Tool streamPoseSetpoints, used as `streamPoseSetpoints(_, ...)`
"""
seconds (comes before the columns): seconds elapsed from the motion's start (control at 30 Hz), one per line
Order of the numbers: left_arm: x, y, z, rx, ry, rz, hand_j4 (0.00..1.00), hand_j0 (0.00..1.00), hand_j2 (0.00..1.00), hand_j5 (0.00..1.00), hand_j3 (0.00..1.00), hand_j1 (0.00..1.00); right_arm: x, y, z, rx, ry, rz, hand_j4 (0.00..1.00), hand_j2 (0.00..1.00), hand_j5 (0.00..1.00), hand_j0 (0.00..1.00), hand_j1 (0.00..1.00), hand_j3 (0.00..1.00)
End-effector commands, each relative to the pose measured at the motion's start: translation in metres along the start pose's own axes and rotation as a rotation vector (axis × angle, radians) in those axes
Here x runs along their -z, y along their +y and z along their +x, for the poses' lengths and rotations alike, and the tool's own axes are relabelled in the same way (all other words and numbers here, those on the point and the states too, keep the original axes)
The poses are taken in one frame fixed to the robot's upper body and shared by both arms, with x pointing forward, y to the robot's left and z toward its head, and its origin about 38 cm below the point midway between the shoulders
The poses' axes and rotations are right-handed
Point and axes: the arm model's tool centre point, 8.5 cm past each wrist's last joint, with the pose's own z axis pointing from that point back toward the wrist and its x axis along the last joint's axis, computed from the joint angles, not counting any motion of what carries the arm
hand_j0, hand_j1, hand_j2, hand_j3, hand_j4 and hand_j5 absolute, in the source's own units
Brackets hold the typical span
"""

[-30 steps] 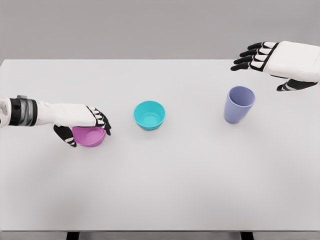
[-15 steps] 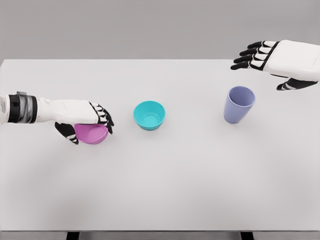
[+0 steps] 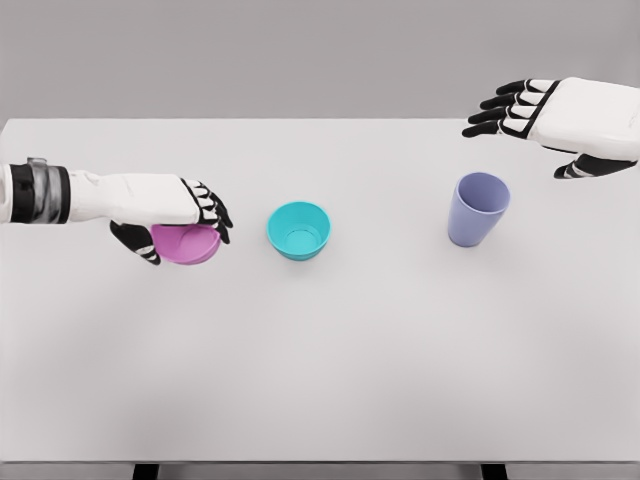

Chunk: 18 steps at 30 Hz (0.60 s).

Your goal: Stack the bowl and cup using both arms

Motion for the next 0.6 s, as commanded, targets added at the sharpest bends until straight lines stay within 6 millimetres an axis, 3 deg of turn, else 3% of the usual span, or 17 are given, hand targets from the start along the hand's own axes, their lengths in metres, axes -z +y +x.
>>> streamPoseSetpoints(0.0, 0.0, 0.003, 0.0, 0.002, 0.0, 0.008, 0.74, 0.74, 0.74, 0.74, 0.74, 0.74, -0.001, -0.001, 0.0, 0.004, 0.002, -0.004, 1.0, 1.0, 1.0, 1.0, 1.0, 1.0)
streamPoseSetpoints(0.57, 0.023, 0.028, 0.012, 0.041, -0.048, 0.05, 0.73, 0.73, 0.73, 0.73, 0.73, 0.73, -0.001, -0.001, 0.0, 0.003, 0.003, -0.003, 1.0, 1.0, 1.0, 1.0, 1.0, 1.0)
